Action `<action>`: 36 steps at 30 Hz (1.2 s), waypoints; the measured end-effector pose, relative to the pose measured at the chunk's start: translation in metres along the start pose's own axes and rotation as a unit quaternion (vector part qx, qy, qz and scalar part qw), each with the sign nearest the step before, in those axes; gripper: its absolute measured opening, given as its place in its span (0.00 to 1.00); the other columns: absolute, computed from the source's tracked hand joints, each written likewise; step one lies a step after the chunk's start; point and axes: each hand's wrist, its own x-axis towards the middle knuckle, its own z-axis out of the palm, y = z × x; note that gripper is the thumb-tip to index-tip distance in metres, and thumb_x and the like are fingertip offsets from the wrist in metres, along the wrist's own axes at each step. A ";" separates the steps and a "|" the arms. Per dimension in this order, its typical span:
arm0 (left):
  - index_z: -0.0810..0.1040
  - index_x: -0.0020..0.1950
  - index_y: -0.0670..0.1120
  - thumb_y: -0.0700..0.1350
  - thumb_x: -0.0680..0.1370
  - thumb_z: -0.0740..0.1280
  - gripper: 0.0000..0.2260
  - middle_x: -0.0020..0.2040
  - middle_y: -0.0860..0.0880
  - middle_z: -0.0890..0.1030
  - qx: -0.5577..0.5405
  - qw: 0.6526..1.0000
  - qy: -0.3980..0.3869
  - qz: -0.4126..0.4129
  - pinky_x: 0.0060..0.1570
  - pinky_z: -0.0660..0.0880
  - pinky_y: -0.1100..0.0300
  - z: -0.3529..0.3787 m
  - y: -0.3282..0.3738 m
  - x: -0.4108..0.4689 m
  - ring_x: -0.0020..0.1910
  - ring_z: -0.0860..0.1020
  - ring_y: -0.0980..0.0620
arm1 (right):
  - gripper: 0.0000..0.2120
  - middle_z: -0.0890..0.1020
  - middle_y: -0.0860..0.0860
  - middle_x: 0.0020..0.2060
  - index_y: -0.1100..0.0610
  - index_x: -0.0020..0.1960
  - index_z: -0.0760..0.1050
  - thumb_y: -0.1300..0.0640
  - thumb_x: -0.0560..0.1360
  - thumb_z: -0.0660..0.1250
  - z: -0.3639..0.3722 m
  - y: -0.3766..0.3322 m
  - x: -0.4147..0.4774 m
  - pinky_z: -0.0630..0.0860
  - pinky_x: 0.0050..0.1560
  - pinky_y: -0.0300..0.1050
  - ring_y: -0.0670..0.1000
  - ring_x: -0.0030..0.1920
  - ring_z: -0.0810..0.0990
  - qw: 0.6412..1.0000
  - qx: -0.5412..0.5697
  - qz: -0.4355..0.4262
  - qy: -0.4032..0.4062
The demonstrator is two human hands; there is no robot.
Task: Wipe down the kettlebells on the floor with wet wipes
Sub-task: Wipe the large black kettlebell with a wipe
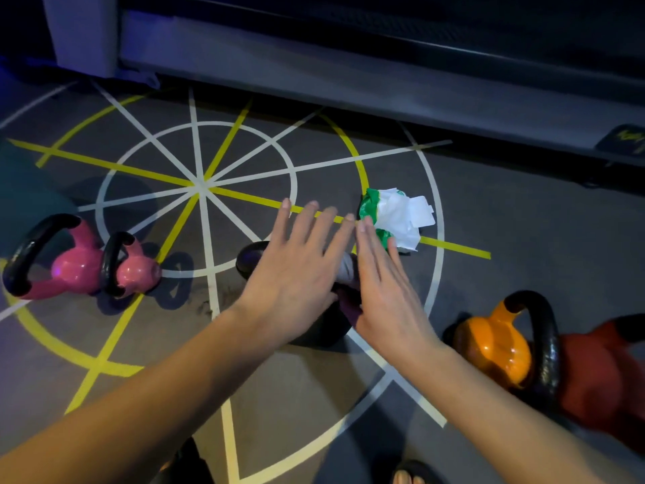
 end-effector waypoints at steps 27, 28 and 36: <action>0.77 0.48 0.41 0.37 0.71 0.73 0.08 0.43 0.41 0.82 0.040 0.994 0.097 -0.005 0.78 0.52 0.34 0.042 -0.052 -0.012 0.55 0.81 0.39 | 0.44 0.41 0.62 0.82 0.58 0.82 0.55 0.46 0.75 0.73 -0.010 0.018 -0.015 0.47 0.75 0.77 0.66 0.80 0.36 0.986 -0.137 0.080 -0.048; 0.77 0.48 0.40 0.37 0.70 0.74 0.09 0.44 0.40 0.82 0.029 0.995 0.095 -0.017 0.78 0.52 0.33 0.043 -0.053 -0.012 0.58 0.80 0.39 | 0.42 0.41 0.62 0.82 0.58 0.82 0.57 0.45 0.75 0.72 -0.010 0.017 -0.014 0.46 0.75 0.76 0.66 0.80 0.36 0.986 -0.136 0.078 -0.053; 0.76 0.47 0.41 0.34 0.75 0.59 0.08 0.42 0.42 0.80 -0.016 0.988 0.151 0.012 0.79 0.48 0.36 0.044 -0.014 0.005 0.52 0.80 0.40 | 0.29 0.47 0.57 0.83 0.58 0.72 0.70 0.47 0.76 0.68 -0.005 0.017 -0.002 0.45 0.76 0.74 0.59 0.82 0.38 0.989 -0.107 0.072 -0.071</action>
